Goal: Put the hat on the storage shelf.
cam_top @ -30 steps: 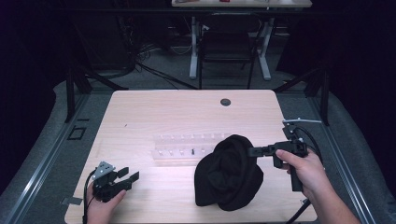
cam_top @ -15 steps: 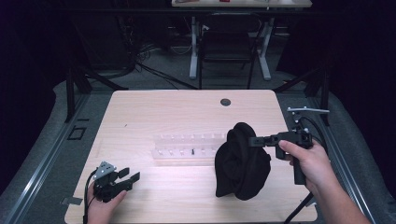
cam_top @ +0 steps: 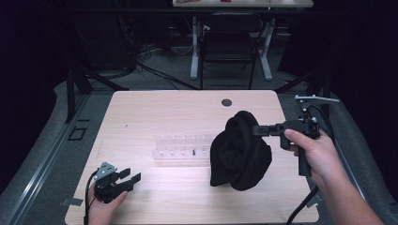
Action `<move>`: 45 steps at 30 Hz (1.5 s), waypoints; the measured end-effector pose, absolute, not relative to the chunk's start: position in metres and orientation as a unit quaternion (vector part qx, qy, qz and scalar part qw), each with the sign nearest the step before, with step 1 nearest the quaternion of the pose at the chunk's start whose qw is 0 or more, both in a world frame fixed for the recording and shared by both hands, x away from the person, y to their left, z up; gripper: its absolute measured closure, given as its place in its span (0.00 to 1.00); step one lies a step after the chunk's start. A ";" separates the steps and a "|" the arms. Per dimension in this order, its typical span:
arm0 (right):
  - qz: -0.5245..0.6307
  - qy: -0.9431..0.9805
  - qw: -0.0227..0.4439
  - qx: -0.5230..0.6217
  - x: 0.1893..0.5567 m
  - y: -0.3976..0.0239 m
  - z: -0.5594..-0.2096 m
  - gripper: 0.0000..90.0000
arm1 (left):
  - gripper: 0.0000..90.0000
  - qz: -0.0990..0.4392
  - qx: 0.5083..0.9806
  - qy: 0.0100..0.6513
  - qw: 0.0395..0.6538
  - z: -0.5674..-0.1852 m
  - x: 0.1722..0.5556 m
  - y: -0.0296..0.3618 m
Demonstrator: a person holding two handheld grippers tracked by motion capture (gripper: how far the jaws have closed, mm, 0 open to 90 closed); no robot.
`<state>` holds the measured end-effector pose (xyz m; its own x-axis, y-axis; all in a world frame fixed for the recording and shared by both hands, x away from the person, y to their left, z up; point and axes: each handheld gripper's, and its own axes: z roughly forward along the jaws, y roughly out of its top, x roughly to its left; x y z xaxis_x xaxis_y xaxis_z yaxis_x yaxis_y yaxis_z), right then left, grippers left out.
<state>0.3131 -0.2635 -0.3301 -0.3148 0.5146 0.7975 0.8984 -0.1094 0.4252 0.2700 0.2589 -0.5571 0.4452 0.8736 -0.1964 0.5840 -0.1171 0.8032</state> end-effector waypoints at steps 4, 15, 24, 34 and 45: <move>-0.497 -0.643 0.191 -0.551 0.316 -0.260 -0.326 0.98 | 0.52 0.165 0.728 0.502 0.437 -0.557 0.270 0.259; -0.507 -0.637 0.191 -0.548 0.327 -0.250 -0.316 0.98 | 0.51 0.163 0.730 0.499 0.437 -0.558 0.271 0.259; -0.508 -0.640 0.194 -0.543 0.336 -0.237 -0.314 0.98 | 0.51 0.164 0.729 0.502 0.437 -0.557 0.271 0.259; -0.505 -0.641 0.188 -0.546 0.347 -0.229 -0.310 0.98 | 0.51 0.165 0.728 0.499 0.439 -0.557 0.270 0.258; -0.511 -0.634 0.189 -0.548 0.362 -0.222 -0.309 0.98 | 0.51 0.163 0.731 0.498 0.436 -0.557 0.271 0.258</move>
<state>0.3619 -0.2221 -0.3092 -0.3272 0.5024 0.8003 0.8888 -0.1241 0.4413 0.2705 0.2575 -0.5571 0.4504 0.8710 -0.1960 0.5862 -0.1229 0.8008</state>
